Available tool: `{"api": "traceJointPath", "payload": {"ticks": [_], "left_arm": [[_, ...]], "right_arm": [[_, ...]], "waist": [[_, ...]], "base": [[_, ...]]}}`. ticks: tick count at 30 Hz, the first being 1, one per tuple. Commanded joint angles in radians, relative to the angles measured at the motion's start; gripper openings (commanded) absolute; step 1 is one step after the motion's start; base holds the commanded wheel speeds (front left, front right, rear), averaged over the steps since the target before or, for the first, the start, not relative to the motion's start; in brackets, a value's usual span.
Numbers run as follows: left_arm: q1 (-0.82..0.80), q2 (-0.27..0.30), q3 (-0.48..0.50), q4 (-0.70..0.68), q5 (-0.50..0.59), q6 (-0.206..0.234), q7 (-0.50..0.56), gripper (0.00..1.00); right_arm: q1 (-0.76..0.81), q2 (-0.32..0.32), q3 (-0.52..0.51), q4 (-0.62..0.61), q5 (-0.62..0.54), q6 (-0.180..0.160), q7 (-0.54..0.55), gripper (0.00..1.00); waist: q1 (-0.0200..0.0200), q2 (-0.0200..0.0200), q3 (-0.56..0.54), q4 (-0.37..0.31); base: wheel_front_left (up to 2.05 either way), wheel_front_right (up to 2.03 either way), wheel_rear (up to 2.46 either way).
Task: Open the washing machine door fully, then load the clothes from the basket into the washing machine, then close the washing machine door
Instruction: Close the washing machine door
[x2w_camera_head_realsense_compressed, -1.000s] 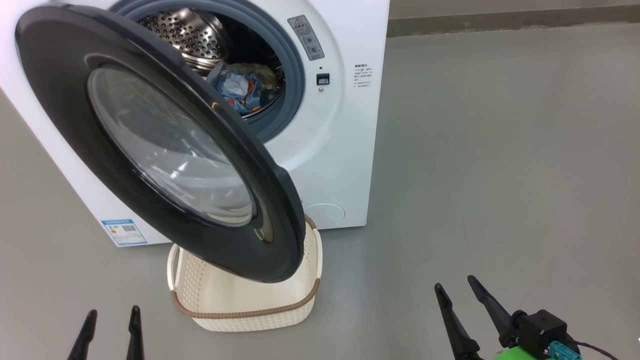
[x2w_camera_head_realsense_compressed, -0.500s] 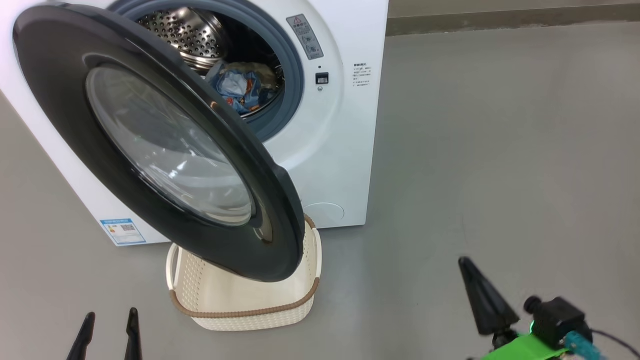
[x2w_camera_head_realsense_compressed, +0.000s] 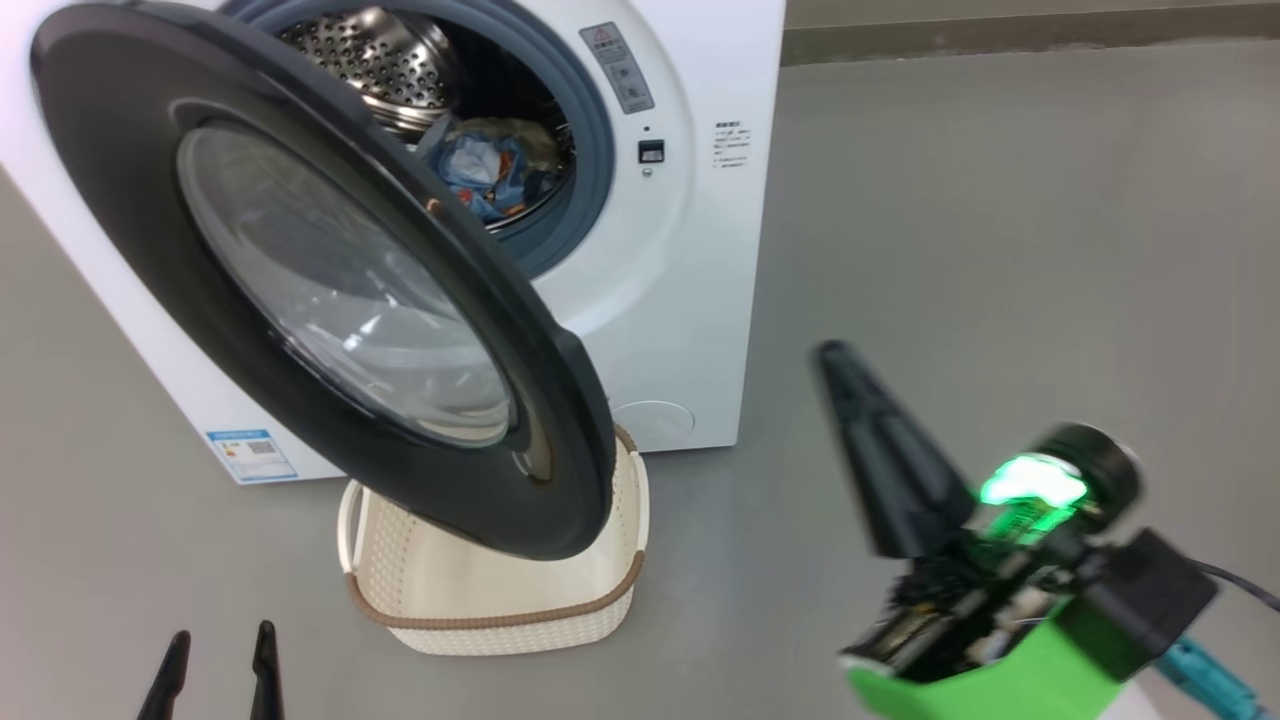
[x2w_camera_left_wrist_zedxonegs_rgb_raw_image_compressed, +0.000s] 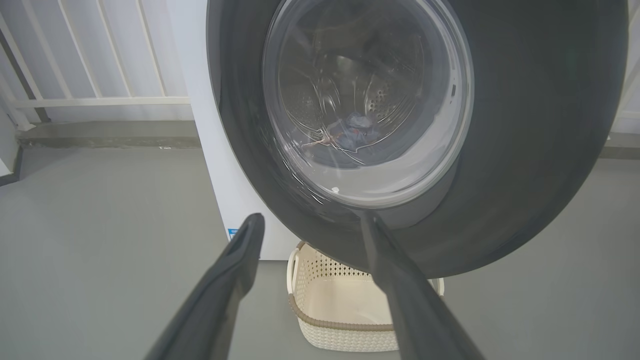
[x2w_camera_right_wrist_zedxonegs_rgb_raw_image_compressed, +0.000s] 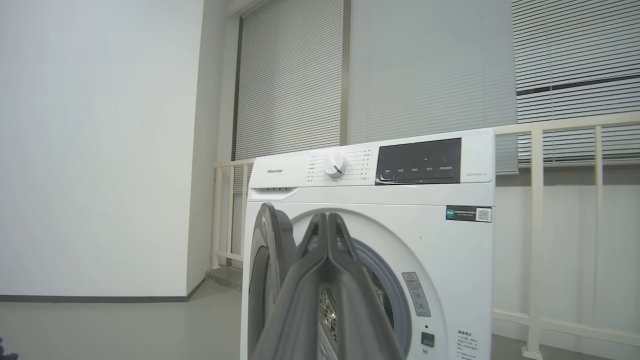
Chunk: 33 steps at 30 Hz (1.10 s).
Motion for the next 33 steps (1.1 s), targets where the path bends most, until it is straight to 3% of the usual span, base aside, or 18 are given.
{"api": "traceJointPath", "payload": {"ticks": [1,8,10,19,24,33], "left_arm": [[-0.027,0.007,0.03,-0.018,0.004,-0.005,-0.006,1.0],[-0.036,0.004,0.015,-0.013,0.001,-0.008,-0.006,1.0],[-0.045,0.003,0.009,-0.014,-0.001,-0.009,-0.006,1.0],[-0.095,0.0,-0.022,-0.02,-0.016,-0.012,-0.006,1.0],[-0.145,0.0,-0.051,-0.01,-0.045,-0.012,-0.006,1.0],[-0.192,0.0,-0.064,-0.001,-0.071,-0.01,-0.006,1.0]], "right_arm": [[-0.064,-0.001,0.076,-0.038,0.015,0.002,-0.005,0.0],[-0.145,-0.001,0.241,-0.02,0.045,0.002,-0.005,0.0],[-0.165,-0.002,0.32,0.025,0.059,0.002,-0.005,0.0],[-0.181,-0.007,0.468,0.218,0.094,0.002,-0.004,0.0],[-0.202,-0.008,0.466,0.333,0.081,0.002,-0.004,0.0],[-0.221,-0.003,0.371,0.412,0.043,0.002,-0.004,0.0]], "waist": [[0.0,-0.0001,0.002,0.013],[0.0,-0.0001,0.01,0.061],[0.0,-0.0001,0.024,0.091],[0.0,-0.0001,0.102,0.173],[0.0,-0.0001,0.177,0.207],[0.0,-0.0001,0.242,0.214]], "base": [[0.0,0.0,0.0],[0.0,0.0,0.0],[0.0,0.0,0.0],[0.0,0.0,0.0],[0.0,0.0,0.0],[0.0,0.0,0.0]]}}
